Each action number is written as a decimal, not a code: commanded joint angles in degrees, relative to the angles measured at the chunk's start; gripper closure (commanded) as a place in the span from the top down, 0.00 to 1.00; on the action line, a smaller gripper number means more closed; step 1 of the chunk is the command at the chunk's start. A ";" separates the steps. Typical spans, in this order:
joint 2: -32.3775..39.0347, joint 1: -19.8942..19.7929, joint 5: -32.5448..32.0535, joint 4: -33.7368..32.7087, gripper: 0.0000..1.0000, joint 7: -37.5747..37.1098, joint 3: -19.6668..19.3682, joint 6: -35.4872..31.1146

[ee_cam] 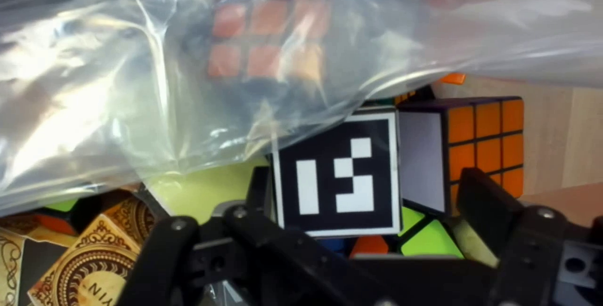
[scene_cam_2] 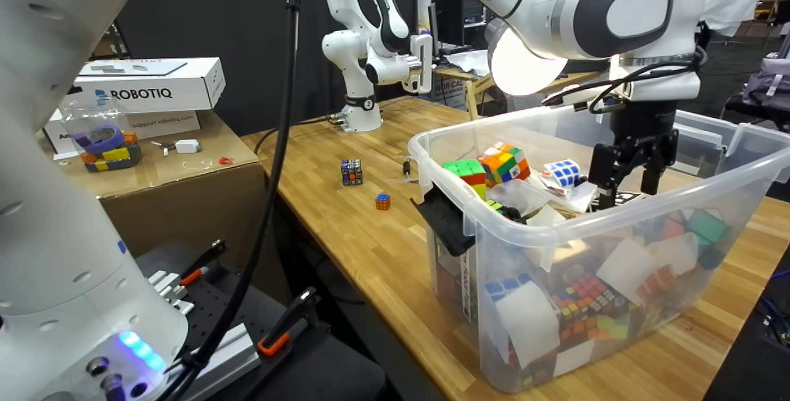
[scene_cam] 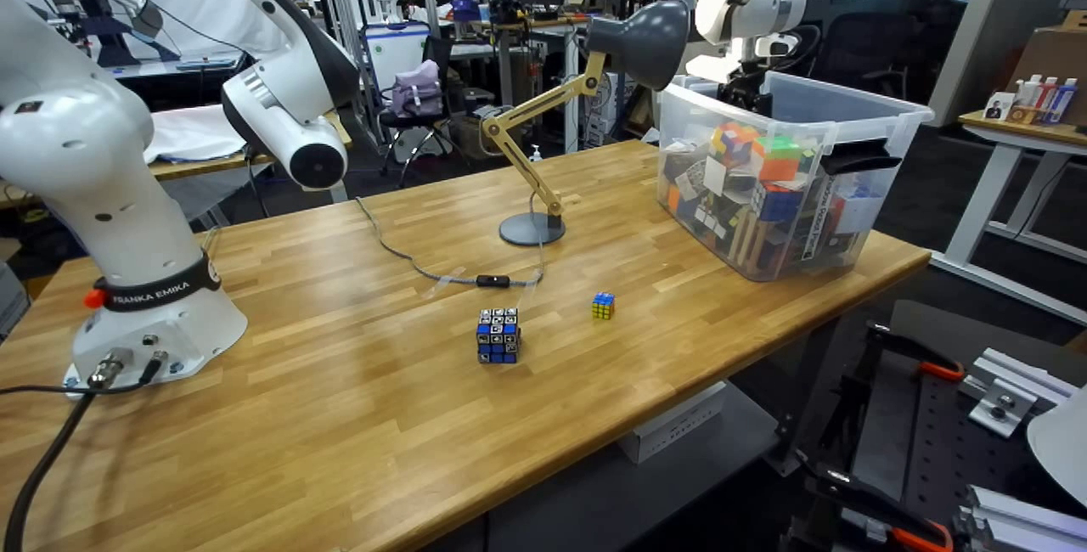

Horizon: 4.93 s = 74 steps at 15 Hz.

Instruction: Remove a cube from the storage container

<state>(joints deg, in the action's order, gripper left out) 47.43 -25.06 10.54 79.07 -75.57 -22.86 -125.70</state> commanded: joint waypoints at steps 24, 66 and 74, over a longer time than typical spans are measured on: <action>-0.13 -1.71 0.21 -2.10 0.38 -0.15 0.71 2.56; -52.76 9.39 0.49 47.97 0.38 26.09 6.39 -6.84; -50.41 11.24 0.14 49.67 0.38 29.66 9.79 -8.68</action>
<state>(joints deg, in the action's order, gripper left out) -4.72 -14.44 11.85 128.36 -46.83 -14.34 -131.66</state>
